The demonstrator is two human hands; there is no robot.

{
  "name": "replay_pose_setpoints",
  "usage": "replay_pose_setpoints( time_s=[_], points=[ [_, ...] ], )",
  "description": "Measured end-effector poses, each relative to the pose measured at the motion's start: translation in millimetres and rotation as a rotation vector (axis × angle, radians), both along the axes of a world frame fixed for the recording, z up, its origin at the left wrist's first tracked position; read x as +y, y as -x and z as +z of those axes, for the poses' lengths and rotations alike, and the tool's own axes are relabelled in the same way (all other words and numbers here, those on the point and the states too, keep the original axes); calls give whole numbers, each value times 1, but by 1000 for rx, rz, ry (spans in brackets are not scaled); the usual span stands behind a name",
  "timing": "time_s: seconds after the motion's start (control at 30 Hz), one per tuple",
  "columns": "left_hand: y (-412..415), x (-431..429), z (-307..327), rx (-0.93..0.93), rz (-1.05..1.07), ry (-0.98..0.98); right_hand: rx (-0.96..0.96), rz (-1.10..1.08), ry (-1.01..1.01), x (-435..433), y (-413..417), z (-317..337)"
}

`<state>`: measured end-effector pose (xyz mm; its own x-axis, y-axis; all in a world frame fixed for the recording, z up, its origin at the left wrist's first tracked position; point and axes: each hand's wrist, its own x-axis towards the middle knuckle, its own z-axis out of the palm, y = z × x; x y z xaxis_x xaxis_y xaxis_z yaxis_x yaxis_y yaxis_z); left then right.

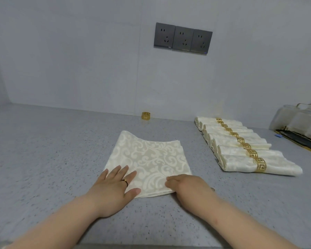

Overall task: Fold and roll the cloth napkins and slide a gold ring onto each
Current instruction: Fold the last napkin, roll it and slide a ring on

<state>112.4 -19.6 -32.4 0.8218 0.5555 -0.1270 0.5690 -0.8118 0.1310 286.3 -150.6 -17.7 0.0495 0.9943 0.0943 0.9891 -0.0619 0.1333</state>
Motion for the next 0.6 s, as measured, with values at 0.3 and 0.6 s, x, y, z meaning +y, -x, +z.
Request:
replay_pose_setpoints(
  time_s=[0.3, 0.6],
  points=[
    [34, -13, 1, -102, -86, -28, 69, 51, -289, -37, 3, -9],
    [-1, -60, -5, -559, -308, -503, 132, -158, -230, -38, 32, -9]
  ],
)
